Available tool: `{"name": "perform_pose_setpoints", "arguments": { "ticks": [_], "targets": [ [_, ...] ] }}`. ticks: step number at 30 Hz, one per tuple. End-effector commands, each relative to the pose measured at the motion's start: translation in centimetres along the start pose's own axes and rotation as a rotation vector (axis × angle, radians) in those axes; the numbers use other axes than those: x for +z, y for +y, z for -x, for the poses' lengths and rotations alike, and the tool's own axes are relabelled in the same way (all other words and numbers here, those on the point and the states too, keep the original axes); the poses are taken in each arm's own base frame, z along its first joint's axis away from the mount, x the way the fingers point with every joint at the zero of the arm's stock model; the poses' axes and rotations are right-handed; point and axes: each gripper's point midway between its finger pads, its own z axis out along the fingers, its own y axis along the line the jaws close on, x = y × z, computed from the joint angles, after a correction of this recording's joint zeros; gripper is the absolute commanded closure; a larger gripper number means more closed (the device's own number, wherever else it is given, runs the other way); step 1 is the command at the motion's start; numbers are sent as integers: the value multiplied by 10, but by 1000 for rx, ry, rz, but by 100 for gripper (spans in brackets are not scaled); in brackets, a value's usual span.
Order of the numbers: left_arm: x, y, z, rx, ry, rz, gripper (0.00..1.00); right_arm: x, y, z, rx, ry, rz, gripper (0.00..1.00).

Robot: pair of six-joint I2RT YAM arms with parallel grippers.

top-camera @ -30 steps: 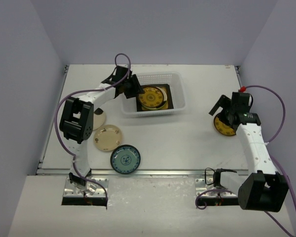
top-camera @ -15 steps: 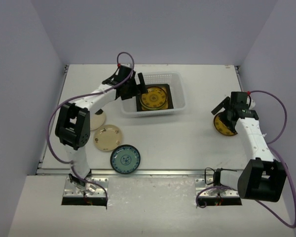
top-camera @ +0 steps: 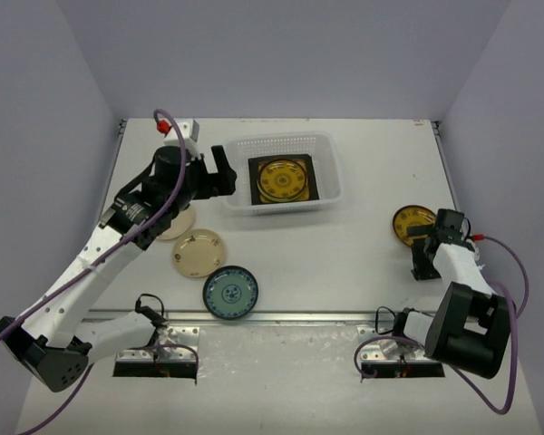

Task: Place the plates into the plastic bin on the countertop

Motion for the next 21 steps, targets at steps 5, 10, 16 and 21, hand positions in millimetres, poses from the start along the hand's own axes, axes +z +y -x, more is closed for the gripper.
{"name": "perform_pose_setpoints", "arguments": {
  "ticks": [5,10,16,21],
  "targets": [
    [1,63,-78,149,99,145,0,10,3,-3,343,-42,170,5],
    [8,68,-106,125,124,125,0,25,-8,-8,386,-25,132,6],
    [2,67,-99,116,79,113,0,38,-28,-14,431,-22,38,10],
    [-2,67,-95,109,56,104,0,47,-38,-21,443,17,-28,14]
  ]
}}
